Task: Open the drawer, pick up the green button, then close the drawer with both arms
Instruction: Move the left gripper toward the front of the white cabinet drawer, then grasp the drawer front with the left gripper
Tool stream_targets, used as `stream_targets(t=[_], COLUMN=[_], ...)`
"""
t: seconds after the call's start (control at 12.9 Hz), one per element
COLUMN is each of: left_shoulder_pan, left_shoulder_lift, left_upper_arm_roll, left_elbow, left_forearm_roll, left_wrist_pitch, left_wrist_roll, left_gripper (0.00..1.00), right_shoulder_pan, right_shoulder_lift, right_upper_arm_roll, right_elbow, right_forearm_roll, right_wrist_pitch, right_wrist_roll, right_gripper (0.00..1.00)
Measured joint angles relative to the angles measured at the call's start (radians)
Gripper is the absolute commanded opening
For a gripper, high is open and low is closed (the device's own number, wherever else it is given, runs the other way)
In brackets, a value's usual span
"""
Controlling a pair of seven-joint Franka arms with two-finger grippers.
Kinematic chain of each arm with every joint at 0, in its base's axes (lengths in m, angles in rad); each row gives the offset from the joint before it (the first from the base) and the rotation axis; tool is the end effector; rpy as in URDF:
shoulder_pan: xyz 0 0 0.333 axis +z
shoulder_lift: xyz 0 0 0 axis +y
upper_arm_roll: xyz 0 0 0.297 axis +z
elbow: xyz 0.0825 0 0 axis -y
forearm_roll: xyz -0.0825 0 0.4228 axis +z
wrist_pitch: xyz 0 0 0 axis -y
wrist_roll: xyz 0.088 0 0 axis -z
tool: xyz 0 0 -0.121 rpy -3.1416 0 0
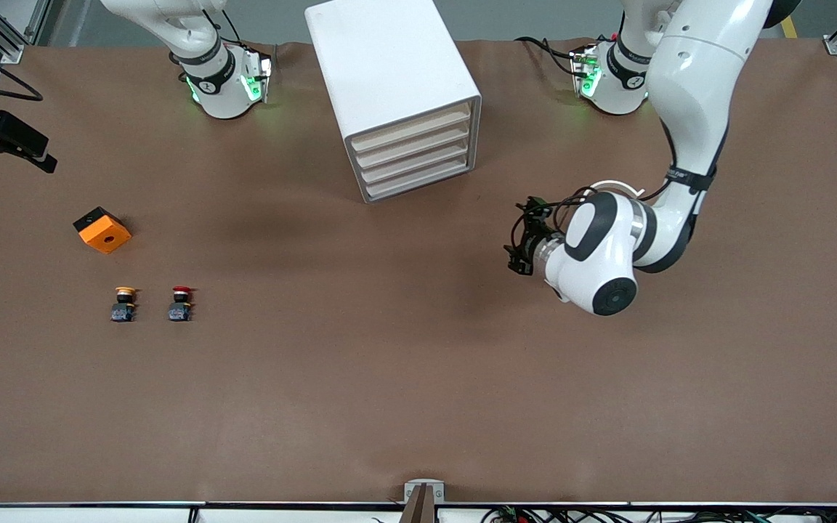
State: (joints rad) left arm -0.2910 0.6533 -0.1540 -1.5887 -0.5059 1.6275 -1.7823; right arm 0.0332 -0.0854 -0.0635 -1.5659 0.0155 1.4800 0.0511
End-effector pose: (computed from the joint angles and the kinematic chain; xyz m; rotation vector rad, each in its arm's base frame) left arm 0.5584 -0.3212 0.1917 -1.9092 -1.8371 1.1019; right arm 0.5583 -0.0164 0.6351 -3.1183 0.1244 0.0014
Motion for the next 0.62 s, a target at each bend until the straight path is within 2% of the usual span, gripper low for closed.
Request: stream_targets(t=[0.23,0.46,0.54,0.62], left_shoulder_pan=[-0.058,-0.104,-0.11,-0.116], left_shoulder_lift=[0.074,0.125,0.152,0.176], left_upper_arm_roll=[-0.001,0.0,0.0,0.0], left_elbow=[0.003,0.027,0.051,0.071], left_forearm_roll=[-0.135,-0.175,-0.189,-0.203], left_wrist_pitch=[0.002,0.006,0.006,0.005], left_wrist_roll=[-0.141,-0.318,-0.364,-0.391], left_gripper=[1.0,0.97,0.79,0.74], right_shoulder_pan=[0.0,0.0,0.0,0.0], right_shoulder_lift=[0.0,0.006,0.013,0.022], right_upper_arm_roll=[0.0,0.0,0.0,0.0], right_elbow=[0.002,0.002,0.002,0.002], right_forearm_roll=[0.0,0.0,0.0,0.0], right_wrist_pitch=[0.002,0.002,0.003,0.004], right_wrist_roll=[-0.001,-0.001,-0.001,-0.001], right_gripper=[1.0,1.0,1.0,1.0])
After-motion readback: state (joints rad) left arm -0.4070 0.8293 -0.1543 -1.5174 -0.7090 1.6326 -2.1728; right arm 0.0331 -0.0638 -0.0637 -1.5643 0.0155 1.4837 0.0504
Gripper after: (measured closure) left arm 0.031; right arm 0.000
